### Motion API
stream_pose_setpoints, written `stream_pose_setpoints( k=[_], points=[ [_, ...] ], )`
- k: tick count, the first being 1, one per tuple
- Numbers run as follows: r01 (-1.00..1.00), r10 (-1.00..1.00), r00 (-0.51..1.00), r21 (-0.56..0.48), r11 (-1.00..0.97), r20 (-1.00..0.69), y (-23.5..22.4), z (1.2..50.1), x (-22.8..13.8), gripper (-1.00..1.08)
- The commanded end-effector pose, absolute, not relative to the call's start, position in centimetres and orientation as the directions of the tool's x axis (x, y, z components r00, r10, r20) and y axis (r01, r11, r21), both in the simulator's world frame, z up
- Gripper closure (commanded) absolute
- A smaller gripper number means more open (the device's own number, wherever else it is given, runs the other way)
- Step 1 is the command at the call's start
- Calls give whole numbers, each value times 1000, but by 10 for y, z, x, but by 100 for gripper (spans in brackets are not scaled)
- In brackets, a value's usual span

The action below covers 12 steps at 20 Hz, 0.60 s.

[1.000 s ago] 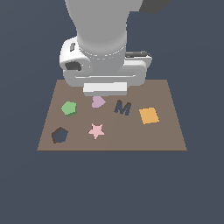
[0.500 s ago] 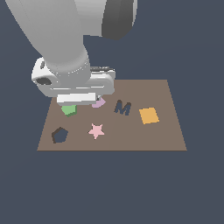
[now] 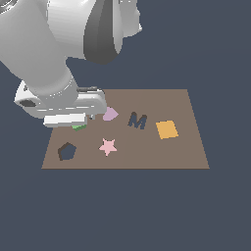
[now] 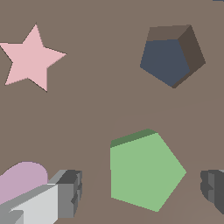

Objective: Insert a designated object into the corresponding slot on a board.

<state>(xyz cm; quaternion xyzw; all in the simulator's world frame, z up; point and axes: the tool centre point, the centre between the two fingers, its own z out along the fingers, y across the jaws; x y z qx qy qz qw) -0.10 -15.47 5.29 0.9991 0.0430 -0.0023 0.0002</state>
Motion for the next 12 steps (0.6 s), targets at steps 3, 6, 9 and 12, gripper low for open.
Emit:
stream_pose_setpoints(
  k=[3, 6, 9, 12],
  points=[
    [92, 92, 996, 0, -996, 0, -161, 50, 2, -92],
    [90, 90, 996, 0, -996, -1, -161, 50, 1, -92],
    [91, 91, 996, 0, -996, -1, -161, 44, 2, -92],
    [91, 91, 996, 0, -996, 0, -161, 33, 2, -92]
  ],
)
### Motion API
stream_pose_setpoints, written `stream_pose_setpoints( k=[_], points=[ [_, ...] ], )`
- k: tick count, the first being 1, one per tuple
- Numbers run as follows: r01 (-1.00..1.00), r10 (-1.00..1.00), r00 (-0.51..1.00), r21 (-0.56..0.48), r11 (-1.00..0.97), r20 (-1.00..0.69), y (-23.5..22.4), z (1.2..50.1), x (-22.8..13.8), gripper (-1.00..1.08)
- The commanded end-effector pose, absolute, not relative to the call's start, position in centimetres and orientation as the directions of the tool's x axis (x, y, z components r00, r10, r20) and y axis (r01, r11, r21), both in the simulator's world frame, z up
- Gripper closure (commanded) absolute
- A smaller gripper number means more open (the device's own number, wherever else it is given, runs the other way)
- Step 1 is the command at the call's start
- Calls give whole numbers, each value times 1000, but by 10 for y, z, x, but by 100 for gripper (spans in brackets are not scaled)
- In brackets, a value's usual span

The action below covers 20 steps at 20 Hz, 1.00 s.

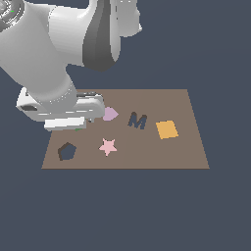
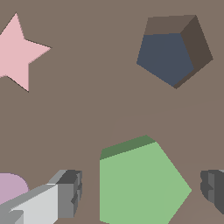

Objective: Insert a designated object into the corresponding slot on a board.

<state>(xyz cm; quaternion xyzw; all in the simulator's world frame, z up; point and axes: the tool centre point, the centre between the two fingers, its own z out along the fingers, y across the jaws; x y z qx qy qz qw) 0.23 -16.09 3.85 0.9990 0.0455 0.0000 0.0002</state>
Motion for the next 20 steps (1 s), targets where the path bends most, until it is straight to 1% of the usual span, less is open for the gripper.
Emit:
stream_pose_setpoints(
  k=[1, 3, 4, 20],
  points=[
    [92, 92, 996, 0, -996, 0, -161, 32, 2, -92],
    [92, 92, 996, 0, -996, 0, -161, 30, 2, -92],
    [92, 92, 996, 0, -996, 0, -161, 30, 2, 108],
    [109, 109, 994, 0, -994, 0, -162, 31, 4, 108]
  ],
)
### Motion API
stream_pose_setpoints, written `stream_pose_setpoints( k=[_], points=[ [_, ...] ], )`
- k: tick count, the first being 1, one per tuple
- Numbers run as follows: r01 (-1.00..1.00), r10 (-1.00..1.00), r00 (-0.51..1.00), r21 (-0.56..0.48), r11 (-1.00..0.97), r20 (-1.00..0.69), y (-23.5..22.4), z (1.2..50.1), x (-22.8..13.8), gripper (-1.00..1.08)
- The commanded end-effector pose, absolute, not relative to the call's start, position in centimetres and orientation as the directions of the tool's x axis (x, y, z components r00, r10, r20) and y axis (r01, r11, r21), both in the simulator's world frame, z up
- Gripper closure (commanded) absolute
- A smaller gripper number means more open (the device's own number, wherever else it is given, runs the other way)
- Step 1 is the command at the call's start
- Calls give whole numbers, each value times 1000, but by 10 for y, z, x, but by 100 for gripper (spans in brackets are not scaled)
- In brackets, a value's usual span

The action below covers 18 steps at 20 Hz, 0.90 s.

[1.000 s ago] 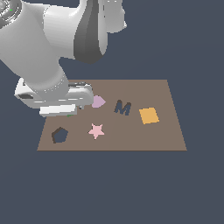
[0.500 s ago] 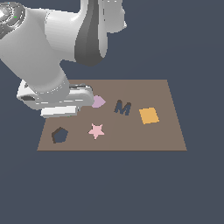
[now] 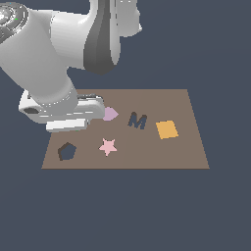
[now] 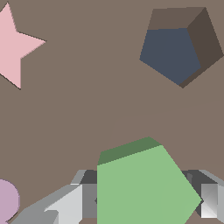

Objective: Insert a designated object into the corresponding slot on a board.

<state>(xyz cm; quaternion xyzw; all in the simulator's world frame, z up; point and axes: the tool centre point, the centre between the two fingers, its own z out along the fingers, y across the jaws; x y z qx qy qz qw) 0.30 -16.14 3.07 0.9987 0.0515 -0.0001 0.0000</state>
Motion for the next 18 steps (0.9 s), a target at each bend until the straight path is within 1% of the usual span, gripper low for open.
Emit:
stream_pose_setpoints(
  k=[1, 9, 18],
  points=[
    [117, 117, 993, 0, -993, 0, -163, 31, 4, 108],
    [230, 230, 973, 1, -973, 0, -171, 32, 14, 108],
    [457, 457, 889, 1, -889, 0, -183, 35, 37, 108]
  ],
)
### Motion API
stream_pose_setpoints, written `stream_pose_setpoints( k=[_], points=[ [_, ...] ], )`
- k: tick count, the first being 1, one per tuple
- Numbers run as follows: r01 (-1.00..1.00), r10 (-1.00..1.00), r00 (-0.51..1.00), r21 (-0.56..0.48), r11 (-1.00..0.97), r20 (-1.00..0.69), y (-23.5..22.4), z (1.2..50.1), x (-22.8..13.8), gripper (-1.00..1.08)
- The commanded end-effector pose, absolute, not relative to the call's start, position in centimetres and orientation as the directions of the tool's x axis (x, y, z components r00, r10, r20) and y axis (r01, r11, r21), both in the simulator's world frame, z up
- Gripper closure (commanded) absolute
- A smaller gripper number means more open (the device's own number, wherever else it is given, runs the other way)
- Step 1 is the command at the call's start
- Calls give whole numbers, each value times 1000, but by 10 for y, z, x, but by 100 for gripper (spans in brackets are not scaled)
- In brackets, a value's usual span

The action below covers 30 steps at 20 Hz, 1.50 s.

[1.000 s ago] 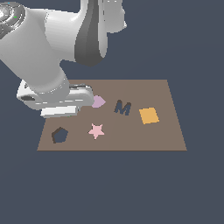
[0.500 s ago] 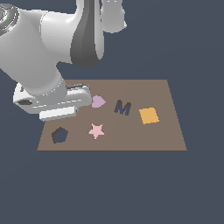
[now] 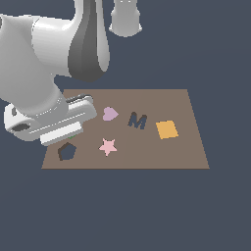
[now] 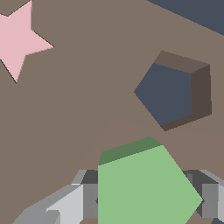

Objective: Insert a designated object into the corresponding slot on a board.

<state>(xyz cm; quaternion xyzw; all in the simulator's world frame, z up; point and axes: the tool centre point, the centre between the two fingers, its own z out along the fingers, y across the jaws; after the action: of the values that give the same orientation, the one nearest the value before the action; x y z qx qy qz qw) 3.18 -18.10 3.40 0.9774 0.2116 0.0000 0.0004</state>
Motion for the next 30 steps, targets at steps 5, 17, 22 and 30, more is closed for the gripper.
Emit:
stream_pose_setpoints(
  k=[5, 17, 22, 30],
  points=[
    [611, 611, 791, 1, -791, 0, -188, 37, 56, 108],
    [832, 832, 555, 1, -555, 0, -187, 40, 90, 108],
    [871, 871, 491, 1, -491, 0, -184, 40, 98, 108],
    [890, 890, 455, 1, -455, 0, -182, 41, 103, 108]
  ],
)
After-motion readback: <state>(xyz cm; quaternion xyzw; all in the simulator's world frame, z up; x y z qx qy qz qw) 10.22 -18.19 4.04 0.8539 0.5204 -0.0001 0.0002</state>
